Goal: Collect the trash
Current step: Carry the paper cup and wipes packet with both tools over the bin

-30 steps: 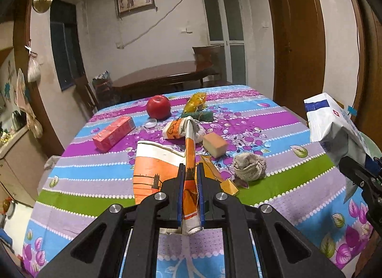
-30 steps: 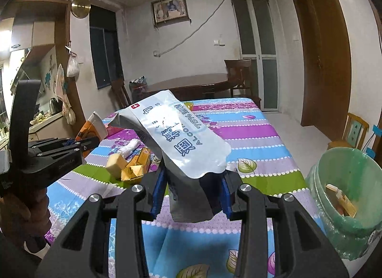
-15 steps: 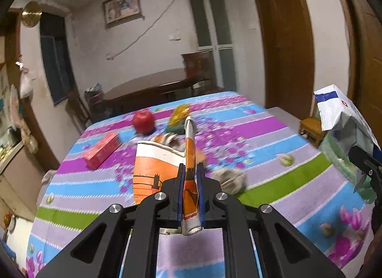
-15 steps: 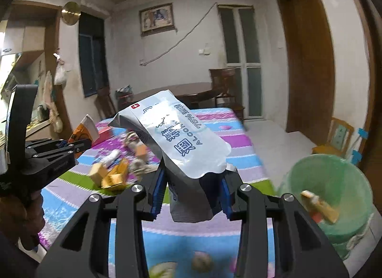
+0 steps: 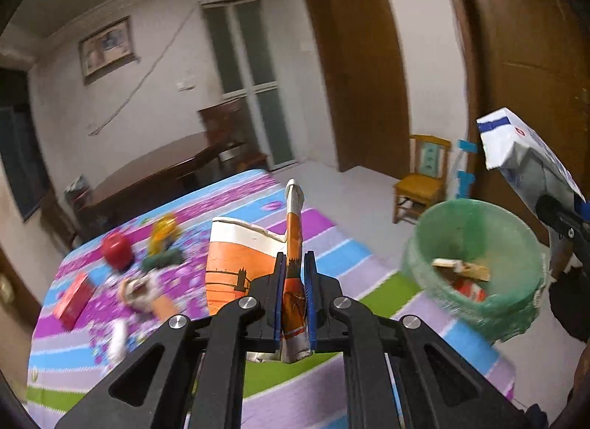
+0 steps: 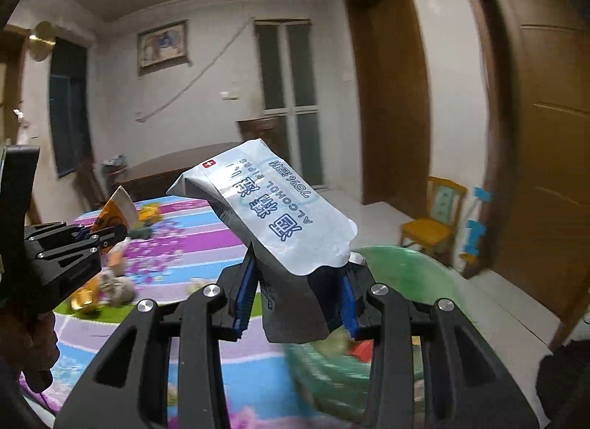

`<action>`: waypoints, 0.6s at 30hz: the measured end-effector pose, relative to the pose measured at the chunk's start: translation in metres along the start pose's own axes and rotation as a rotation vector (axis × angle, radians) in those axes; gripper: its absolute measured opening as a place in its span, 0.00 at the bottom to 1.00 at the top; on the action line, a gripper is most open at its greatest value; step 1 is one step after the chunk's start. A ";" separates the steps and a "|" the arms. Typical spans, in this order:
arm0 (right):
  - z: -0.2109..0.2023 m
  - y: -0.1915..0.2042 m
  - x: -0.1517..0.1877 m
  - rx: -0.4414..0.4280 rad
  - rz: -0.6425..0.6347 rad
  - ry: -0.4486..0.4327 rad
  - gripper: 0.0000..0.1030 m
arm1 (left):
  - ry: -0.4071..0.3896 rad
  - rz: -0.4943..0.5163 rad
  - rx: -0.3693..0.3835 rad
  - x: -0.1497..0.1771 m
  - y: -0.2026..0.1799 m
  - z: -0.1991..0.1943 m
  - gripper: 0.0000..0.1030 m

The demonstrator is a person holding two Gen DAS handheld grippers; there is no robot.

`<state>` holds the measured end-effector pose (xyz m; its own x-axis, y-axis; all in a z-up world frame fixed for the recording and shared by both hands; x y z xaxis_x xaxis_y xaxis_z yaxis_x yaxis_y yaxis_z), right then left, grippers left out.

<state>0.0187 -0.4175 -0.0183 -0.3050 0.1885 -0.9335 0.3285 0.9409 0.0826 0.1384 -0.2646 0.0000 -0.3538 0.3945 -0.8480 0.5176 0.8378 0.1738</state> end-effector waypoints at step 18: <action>0.024 -0.086 0.003 0.224 0.035 0.089 0.36 | 0.090 0.137 0.234 -0.048 -0.139 0.105 0.11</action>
<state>0.0113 -0.5043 -0.0360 -0.3642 0.2531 -0.8963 0.5275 0.8492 0.0255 0.1650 -0.4395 -0.0363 -0.3308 0.5390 -0.7747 0.7276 0.6684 0.1544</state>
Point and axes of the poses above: each gripper's, at about its wrist camera, not at the fingertips, and z roughly the way its jaws point, y to its left, x to its underside, the point moved 2 cm from there along z, roughly the way its jaws point, and after that the axes turned 4 degrees about x, right-handed, at the moved point
